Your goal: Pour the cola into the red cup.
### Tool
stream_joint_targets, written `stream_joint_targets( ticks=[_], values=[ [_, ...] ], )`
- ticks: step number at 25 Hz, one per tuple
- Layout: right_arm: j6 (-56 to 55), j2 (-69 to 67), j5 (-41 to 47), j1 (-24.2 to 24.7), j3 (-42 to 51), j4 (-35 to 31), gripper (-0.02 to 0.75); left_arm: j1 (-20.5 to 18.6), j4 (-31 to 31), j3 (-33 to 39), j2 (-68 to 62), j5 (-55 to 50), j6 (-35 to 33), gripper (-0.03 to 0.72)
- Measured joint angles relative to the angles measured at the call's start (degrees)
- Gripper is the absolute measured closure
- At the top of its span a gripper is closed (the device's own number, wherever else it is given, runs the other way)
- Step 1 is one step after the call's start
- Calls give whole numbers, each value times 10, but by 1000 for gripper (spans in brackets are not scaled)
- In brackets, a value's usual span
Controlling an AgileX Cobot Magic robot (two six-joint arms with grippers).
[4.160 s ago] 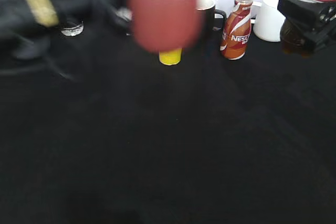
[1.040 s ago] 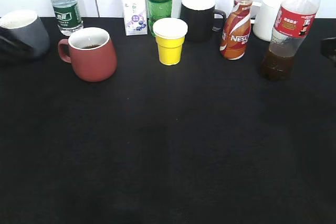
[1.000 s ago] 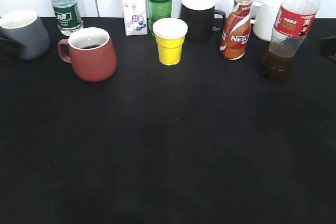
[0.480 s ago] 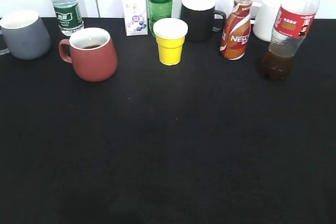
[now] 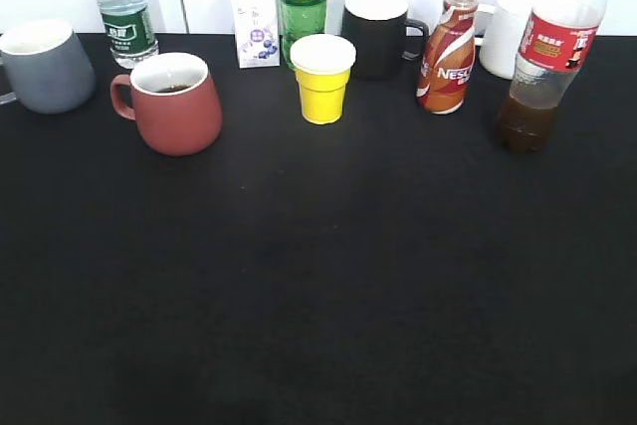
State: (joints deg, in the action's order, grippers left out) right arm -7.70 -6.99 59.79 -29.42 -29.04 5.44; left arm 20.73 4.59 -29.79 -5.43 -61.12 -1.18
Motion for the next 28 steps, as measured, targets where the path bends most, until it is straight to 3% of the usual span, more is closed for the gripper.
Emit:
stream_joint_targets(
  ticks=[2, 4, 9, 12, 17, 28],
  values=[
    [0, 0, 0, 6, 0, -1, 144, -2, 0, 0, 0, 0, 0, 349],
    [0, 0, -1, 38, 0, -1, 144, -38, 0, 0, 0, 0, 0, 349],
    [1, 63, 0, 188, 0, -2, 145, -122, -1, 0, 0, 0, 0, 349],
    [1, 74, 0, 242, 1, -2, 145, -157, -1, 0, 13, 0, 0, 349],
    [1, 75, 0, 246, 1, -2, 145, -194, -1, 0, 59, 1, 0, 349],
    [1, 75, 0, 246, 1, -2, 146, -194, -1, 0, 59, 1, 0, 392]
  ],
)
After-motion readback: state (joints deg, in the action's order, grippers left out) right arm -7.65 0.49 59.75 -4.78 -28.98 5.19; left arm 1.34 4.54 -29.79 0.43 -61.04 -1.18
